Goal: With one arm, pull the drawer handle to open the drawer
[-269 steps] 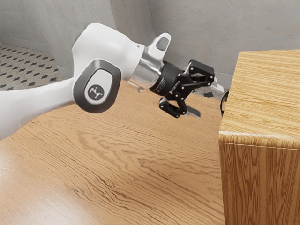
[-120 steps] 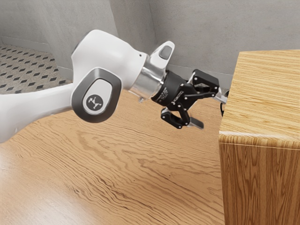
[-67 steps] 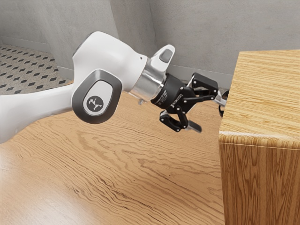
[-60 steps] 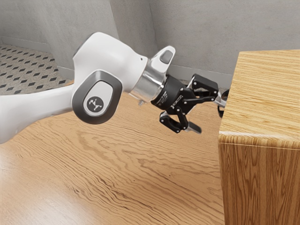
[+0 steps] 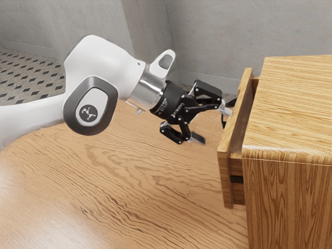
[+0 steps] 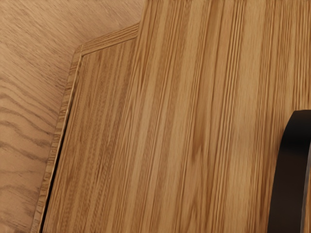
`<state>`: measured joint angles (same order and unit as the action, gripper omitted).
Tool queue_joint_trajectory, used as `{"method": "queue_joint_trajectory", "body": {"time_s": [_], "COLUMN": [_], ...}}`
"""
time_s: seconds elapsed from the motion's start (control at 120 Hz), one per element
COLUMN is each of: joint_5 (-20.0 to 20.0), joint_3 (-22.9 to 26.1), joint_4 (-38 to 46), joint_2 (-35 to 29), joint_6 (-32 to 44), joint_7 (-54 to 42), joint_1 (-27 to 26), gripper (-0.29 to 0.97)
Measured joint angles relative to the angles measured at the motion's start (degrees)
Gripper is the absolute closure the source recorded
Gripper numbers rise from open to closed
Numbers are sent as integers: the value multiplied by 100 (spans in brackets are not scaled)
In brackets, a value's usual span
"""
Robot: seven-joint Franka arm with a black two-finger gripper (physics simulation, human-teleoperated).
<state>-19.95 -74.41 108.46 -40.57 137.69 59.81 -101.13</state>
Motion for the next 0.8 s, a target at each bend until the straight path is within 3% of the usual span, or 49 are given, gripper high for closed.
{"method": "queue_joint_trajectory", "body": {"time_s": [0.8], "joint_5": [24], "joint_3": [382], "joint_4": [297], "joint_2": [-92], "joint_6": [-137], "joint_7": [-27], "joint_1": [636], "gripper": [1]}}
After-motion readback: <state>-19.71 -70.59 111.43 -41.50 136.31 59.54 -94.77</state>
